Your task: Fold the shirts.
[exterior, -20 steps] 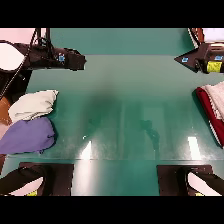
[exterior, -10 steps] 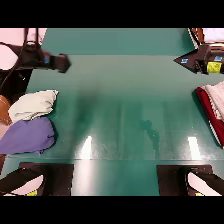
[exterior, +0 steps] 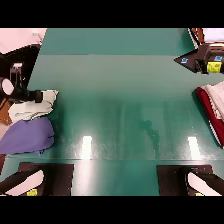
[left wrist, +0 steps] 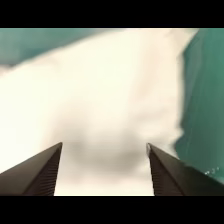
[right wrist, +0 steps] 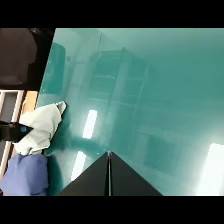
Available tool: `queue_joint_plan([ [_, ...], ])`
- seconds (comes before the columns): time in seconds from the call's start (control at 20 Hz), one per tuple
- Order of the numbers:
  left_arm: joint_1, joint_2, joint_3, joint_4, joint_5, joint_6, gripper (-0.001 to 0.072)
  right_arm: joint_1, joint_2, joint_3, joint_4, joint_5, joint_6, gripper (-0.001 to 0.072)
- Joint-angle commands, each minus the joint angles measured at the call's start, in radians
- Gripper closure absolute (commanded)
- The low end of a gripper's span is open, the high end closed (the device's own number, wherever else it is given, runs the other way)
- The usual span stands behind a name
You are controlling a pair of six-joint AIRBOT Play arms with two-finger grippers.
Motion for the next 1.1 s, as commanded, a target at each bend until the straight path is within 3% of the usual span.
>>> queue_joint_plan([
  [0.0,0.040,0.003,-0.077,0.005,0.050,-0.005,0.0241,0.001,0.000,0.000,0.000,-0.016,0.000,0.0693],
  [0.05,0.040,0.005,-0.065,0.004,0.042,-0.005,0.0566,0.001,0.000,0.000,0.001,-0.023,0.000,0.0693],
  [0.1,0.040,0.005,-0.043,0.004,0.029,-0.005,0.0680,0.001,0.000,0.000,0.001,-0.028,0.000,0.0693],
  [0.45,-0.041,0.200,0.426,-0.058,-0.142,0.013,0.0688,0.001,0.005,0.109,0.002,0.007,0.000,0.0694],
  [0.7,-0.362,0.233,0.786,-0.055,-0.362,0.055,0.0689,0.000,0.005,0.299,-0.001,-0.016,0.000,0.0693],
  [0.85,-0.591,0.203,0.789,-0.045,-0.375,0.051,0.0689,0.000,0.005,0.364,-0.002,-0.019,0.000,0.0693],
  [1.05,-0.872,0.014,0.788,-0.054,-0.379,0.037,0.0688,-0.010,0.006,0.393,-0.002,0.005,0.000,0.0693],
])
